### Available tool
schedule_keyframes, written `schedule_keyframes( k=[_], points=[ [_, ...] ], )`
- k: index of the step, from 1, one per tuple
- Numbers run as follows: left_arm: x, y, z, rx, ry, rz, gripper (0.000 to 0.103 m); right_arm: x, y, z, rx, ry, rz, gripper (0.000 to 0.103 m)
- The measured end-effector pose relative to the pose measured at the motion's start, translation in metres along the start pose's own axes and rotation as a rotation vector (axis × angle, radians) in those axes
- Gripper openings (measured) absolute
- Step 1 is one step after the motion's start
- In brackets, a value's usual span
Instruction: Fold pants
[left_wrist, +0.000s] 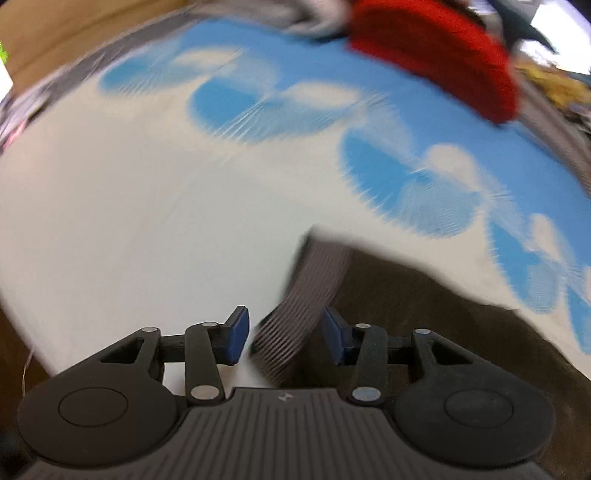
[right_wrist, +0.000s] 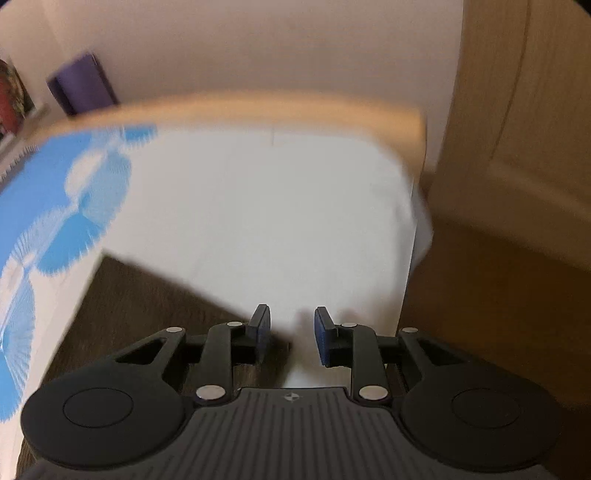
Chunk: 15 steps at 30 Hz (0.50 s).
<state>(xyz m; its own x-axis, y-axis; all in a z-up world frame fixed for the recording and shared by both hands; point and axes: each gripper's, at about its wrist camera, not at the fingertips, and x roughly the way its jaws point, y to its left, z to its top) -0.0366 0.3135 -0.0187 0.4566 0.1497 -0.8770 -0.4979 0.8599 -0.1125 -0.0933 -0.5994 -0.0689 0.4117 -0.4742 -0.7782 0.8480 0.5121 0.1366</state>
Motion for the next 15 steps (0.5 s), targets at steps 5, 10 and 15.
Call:
schedule_keyframes(
  k=[5,10,15],
  points=[
    [0.009,-0.044,0.038,0.282,-0.008,-0.194,0.025,-0.005,0.018,0.001,-0.072,-0.024,0.158,0.029],
    [0.097,-0.042,0.011,0.498,0.151,-0.116,0.002,0.014,0.054,-0.014,-0.14,0.179,0.373,0.038],
    [0.099,-0.032,0.02,0.398,0.191,-0.129,0.003,0.006,0.102,-0.032,-0.318,0.215,0.49,0.038]
  ],
)
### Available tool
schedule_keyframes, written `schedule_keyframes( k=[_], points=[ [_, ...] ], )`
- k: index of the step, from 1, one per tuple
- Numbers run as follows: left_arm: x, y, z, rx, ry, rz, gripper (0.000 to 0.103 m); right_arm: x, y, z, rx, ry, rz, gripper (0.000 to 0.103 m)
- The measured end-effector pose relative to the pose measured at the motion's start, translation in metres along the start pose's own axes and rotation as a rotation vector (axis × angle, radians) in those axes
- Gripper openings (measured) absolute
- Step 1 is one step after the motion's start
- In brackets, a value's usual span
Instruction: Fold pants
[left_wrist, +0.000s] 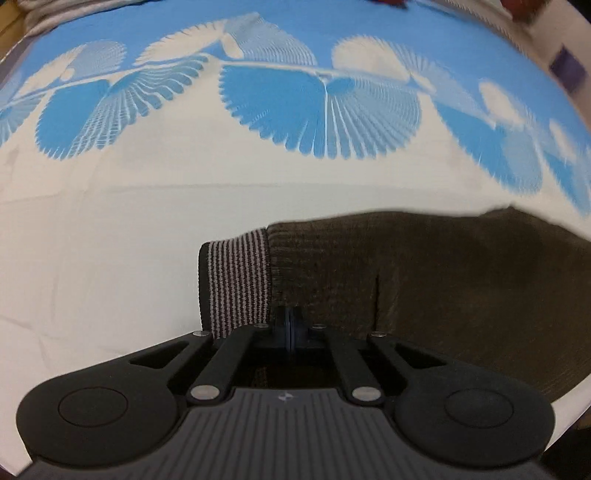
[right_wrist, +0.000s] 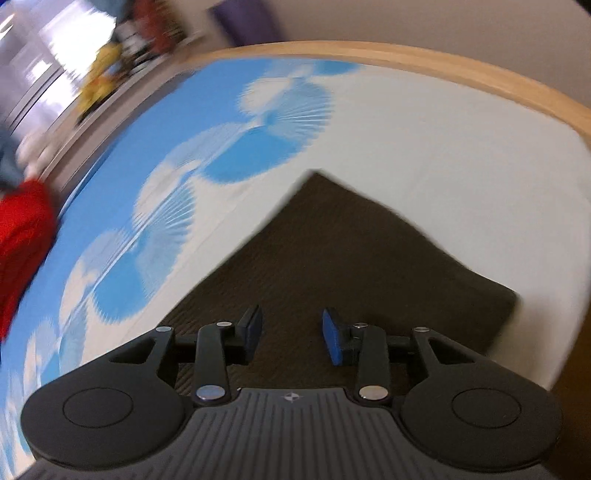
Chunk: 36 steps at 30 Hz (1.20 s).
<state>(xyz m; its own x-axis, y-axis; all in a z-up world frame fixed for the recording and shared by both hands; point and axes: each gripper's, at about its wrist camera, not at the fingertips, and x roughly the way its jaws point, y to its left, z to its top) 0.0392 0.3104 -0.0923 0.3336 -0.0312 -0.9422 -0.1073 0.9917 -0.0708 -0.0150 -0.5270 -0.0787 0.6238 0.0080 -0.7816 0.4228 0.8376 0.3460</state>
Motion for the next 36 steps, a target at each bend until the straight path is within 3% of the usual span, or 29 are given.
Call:
schedule_keyframes(
  k=[3,7,10,13,16,19,21,22,23,25,27,32,36],
  points=[
    [-0.014,-0.017,0.002,0.05,-0.07,0.001,0.004,0.008,0.041,-0.005,-0.14,0.025,0.069,0.039],
    [-0.016,-0.046,0.019,0.08,-0.139,-0.105,0.004,0.02,0.115,-0.031,-0.375,0.08,0.202,0.039],
    [-0.013,-0.086,0.03,0.156,-0.176,-0.174,0.004,0.039,0.18,-0.056,-0.598,0.124,0.299,0.039],
    [-0.003,-0.129,0.037,0.24,-0.175,-0.282,0.004,0.049,0.229,-0.086,-0.753,0.166,0.39,0.039],
    [0.013,-0.171,0.036,0.35,-0.138,-0.349,0.004,0.065,0.261,-0.106,-0.849,0.223,0.392,0.039],
    [0.032,-0.201,0.036,0.416,-0.118,-0.345,0.004,0.082,0.269,-0.11,-0.899,0.254,0.303,0.037],
    [0.057,-0.206,0.039,0.407,-0.066,-0.243,0.004,0.097,0.265,-0.107,-0.894,0.282,0.205,0.032],
    [0.071,-0.204,0.041,0.394,-0.036,-0.157,0.003,0.103,0.261,-0.104,-0.878,0.295,0.193,0.03],
    [0.08,-0.2,0.043,0.371,-0.022,-0.118,0.002,0.102,0.257,-0.104,-0.86,0.3,0.205,0.029],
    [0.079,-0.197,0.049,0.317,-0.028,-0.14,0.002,0.1,0.249,-0.097,-0.825,0.299,0.195,0.022],
    [0.065,-0.203,0.049,0.333,-0.078,-0.136,0.002,0.096,0.237,-0.092,-0.815,0.284,0.163,0.022],
    [0.042,-0.212,0.044,0.353,-0.151,-0.28,0.003,0.098,0.204,-0.072,-0.749,0.262,0.09,0.022],
    [0.044,-0.231,0.035,0.396,-0.161,-0.246,0.003,0.092,0.163,-0.058,-0.638,0.249,-0.008,0.027]
  ],
)
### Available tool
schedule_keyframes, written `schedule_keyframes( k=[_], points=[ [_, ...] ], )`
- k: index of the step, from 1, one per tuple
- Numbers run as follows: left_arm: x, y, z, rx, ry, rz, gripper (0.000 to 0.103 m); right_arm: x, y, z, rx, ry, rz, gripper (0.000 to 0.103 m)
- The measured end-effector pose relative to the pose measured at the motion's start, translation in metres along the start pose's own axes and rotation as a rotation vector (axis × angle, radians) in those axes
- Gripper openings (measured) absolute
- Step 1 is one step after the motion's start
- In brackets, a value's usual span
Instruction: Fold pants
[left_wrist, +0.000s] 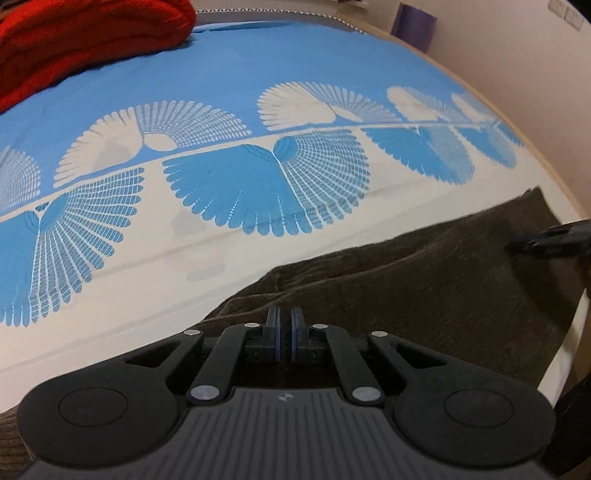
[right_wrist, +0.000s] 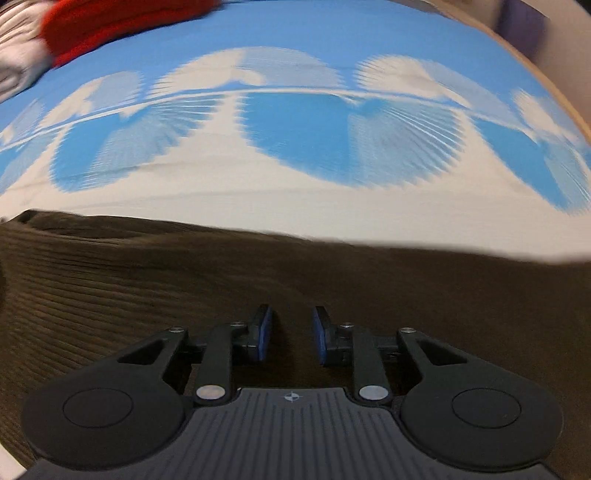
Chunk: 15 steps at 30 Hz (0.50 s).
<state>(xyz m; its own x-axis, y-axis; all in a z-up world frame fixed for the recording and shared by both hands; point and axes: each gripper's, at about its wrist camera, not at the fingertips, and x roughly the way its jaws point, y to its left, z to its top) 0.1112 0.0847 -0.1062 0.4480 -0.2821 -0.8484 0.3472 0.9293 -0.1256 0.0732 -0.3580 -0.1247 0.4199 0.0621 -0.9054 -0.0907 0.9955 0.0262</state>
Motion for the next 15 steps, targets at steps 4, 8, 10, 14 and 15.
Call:
schedule_keyframes(
  k=[4,8,10,14,15],
  points=[
    [-0.023,-0.009,0.0,-0.021,-0.052,-0.007,0.003,-0.022,-0.036,-0.016,0.138,-0.025,-0.059,0.035],
    [-0.055,-0.011,0.005,-0.105,-0.056,0.028,0.008,-0.046,-0.074,-0.034,0.295,-0.069,-0.088,0.038],
    [-0.073,-0.012,0.004,-0.129,-0.031,0.075,0.008,-0.059,-0.096,-0.047,0.388,-0.089,-0.11,0.041],
    [-0.107,-0.015,-0.023,-0.175,-0.026,0.131,0.011,-0.072,-0.136,-0.079,0.554,-0.076,-0.157,0.046],
    [-0.11,-0.014,-0.037,-0.244,-0.015,0.134,0.011,-0.074,-0.144,-0.088,0.591,-0.065,-0.169,0.046]
  ],
)
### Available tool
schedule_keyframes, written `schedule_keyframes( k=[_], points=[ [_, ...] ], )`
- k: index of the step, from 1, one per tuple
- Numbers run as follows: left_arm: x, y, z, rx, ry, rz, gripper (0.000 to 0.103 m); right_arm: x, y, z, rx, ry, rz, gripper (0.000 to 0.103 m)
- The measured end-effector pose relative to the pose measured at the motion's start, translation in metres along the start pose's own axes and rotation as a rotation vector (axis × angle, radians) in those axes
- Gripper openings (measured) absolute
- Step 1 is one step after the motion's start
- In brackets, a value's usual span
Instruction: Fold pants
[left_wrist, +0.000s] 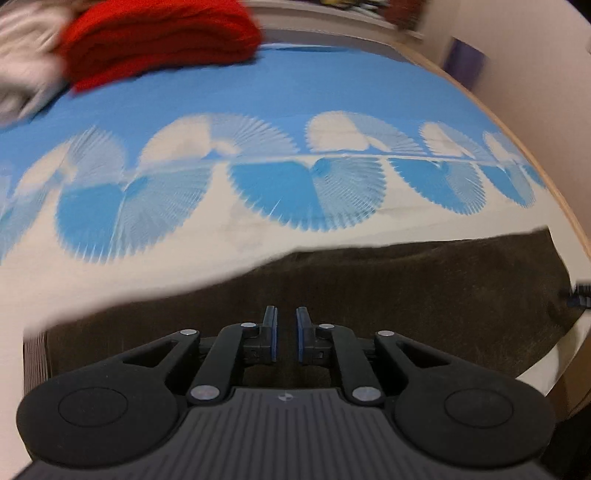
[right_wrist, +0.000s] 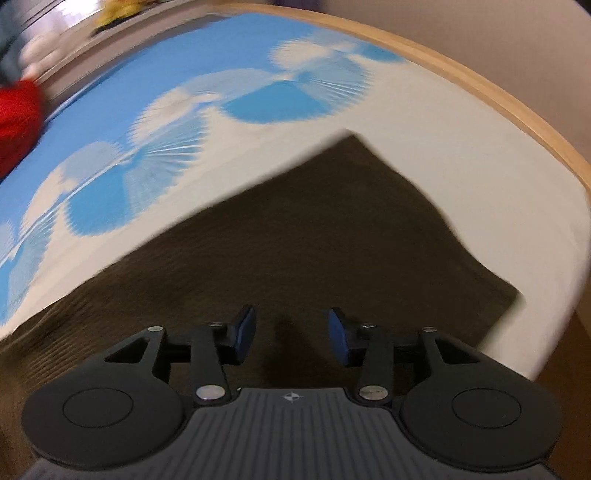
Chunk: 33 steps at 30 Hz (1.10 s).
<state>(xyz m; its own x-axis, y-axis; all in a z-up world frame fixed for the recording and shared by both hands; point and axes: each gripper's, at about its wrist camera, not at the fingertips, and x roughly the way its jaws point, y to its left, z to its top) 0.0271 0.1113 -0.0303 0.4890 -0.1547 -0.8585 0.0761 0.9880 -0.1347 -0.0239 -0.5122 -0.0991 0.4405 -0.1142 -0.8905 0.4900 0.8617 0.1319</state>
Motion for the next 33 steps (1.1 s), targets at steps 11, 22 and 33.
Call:
schedule_keyframes(
  k=[11,22,33],
  points=[
    [0.047,-0.033,-0.114,-0.072,0.159,0.142,0.014,-0.001,-0.046,-0.022,0.134,0.013,-0.13,0.046],
    [0.025,-0.042,-0.119,-0.04,0.111,0.127,0.025,0.009,-0.061,-0.024,0.182,0.032,-0.132,0.056],
    [0.015,-0.049,-0.125,-0.007,0.143,0.085,0.023,-0.043,-0.097,-0.012,0.358,-0.316,-0.077,0.053]
  ],
)
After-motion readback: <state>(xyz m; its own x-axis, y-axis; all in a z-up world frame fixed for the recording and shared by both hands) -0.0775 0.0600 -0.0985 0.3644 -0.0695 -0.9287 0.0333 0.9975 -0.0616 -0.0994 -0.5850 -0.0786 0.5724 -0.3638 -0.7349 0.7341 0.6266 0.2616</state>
